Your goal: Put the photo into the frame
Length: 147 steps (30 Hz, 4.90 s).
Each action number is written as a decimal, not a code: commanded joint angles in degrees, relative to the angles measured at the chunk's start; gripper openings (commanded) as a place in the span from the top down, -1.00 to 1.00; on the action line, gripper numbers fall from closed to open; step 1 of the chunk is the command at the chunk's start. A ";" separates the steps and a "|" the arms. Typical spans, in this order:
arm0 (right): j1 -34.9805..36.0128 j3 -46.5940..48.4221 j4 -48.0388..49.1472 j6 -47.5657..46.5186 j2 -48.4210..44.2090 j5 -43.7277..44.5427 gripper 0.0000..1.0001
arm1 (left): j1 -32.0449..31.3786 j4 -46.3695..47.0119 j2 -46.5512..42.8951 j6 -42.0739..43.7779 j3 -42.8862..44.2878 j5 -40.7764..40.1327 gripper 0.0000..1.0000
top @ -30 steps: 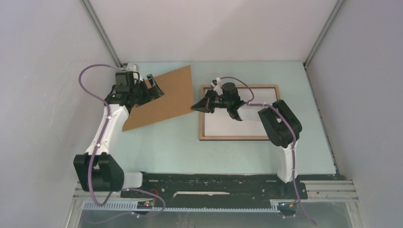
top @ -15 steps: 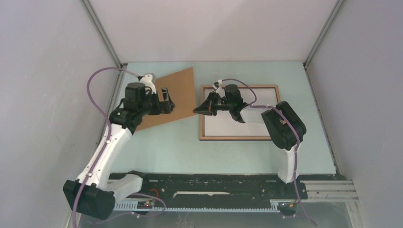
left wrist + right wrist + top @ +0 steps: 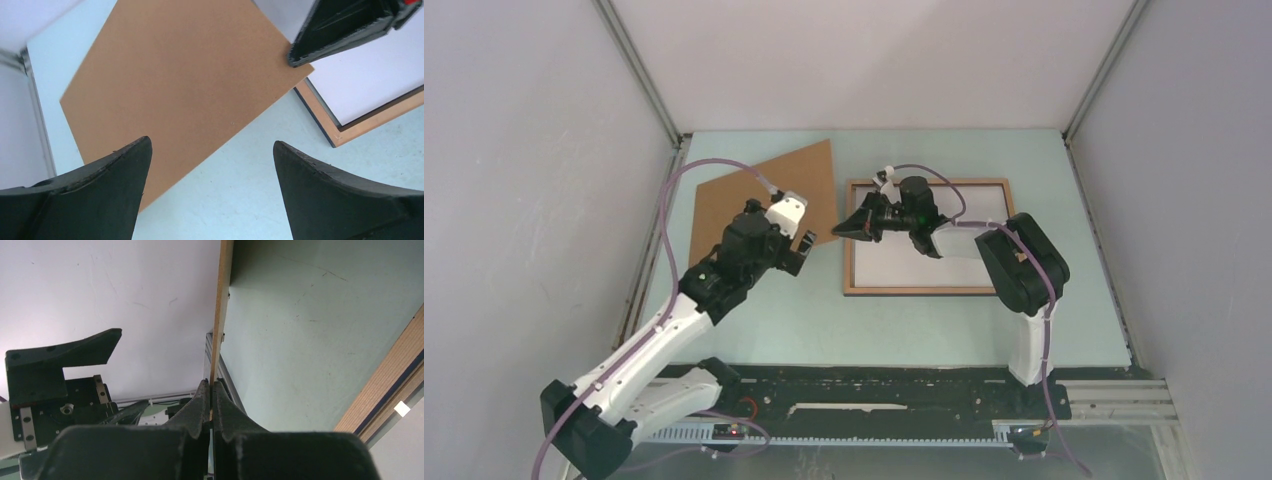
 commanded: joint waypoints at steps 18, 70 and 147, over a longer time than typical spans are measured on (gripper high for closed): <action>0.12 0.43 2.77 3.41 -5.92 -0.42 1.00 | -15.27 35.91 17.41 23.72 -11.65 -25.36 -1.00; -3.45 1.83 -17.06 -7.26 -24.68 0.21 -0.37 | -14.08 90.42 31.06 55.90 -11.92 -51.44 1.00; 26.66 6.74 -42.03 -36.51 -35.36 37.34 -0.99 | -9.41 3.09 6.15 -12.93 38.35 -16.06 1.00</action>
